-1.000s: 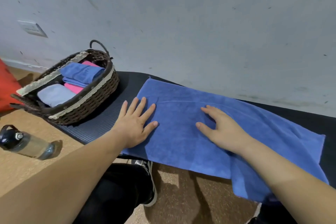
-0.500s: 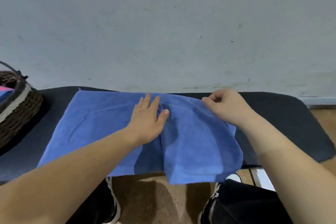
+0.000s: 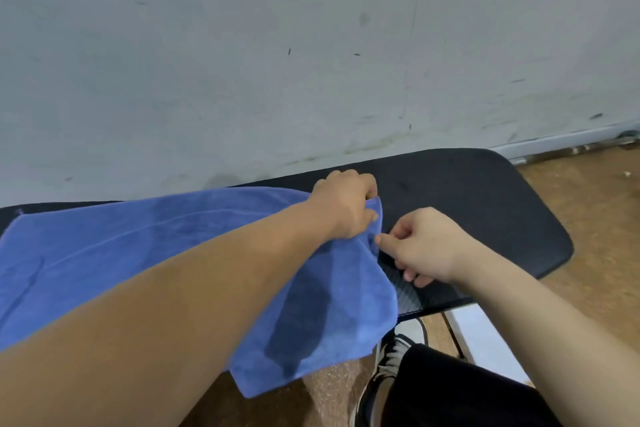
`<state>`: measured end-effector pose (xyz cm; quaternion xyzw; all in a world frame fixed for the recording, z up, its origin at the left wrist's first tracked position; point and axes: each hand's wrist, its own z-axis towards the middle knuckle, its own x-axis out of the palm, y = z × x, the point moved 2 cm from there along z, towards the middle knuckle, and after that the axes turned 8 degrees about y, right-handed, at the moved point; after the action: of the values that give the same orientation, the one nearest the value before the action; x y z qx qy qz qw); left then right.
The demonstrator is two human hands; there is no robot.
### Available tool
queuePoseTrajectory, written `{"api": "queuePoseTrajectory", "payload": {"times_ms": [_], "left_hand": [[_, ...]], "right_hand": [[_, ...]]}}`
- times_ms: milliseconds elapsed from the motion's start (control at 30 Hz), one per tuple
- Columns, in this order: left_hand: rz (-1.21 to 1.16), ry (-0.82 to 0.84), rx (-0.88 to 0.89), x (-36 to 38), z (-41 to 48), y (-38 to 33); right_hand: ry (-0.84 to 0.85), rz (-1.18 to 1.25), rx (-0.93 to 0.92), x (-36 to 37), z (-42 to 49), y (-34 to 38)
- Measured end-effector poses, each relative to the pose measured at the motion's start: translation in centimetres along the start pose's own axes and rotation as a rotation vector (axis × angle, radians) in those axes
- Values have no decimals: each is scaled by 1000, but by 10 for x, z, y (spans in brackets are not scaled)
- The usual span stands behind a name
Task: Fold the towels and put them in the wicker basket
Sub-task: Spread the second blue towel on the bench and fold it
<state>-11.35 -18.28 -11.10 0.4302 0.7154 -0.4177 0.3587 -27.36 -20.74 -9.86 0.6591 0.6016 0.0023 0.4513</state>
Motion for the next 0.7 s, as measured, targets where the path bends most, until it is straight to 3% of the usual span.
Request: {"api": "queuePoseTrajectory", "payload": {"times_ms": [133, 233, 400, 533, 600, 700], "left_hand": [[-194, -115, 130, -18, -7, 1], [-366, -246, 125, -46, -9, 3], [-379, -391, 19, -61, 0, 4], [-377, -448, -36, -60, 10, -1], [-379, -451, -54, -56, 14, -3], [-394, -339, -60, -43, 14, -5]], "right_hand": [[-16, 50, -17, 7, 2, -4], [-9, 185, -58, 9, 2, -5], [54, 385, -125, -2, -4, -4], [221, 540, -101, -9, -13, -8], [154, 524, -76, -15, -17, -11], [-91, 316, -30, -29, -13, -24]]}}
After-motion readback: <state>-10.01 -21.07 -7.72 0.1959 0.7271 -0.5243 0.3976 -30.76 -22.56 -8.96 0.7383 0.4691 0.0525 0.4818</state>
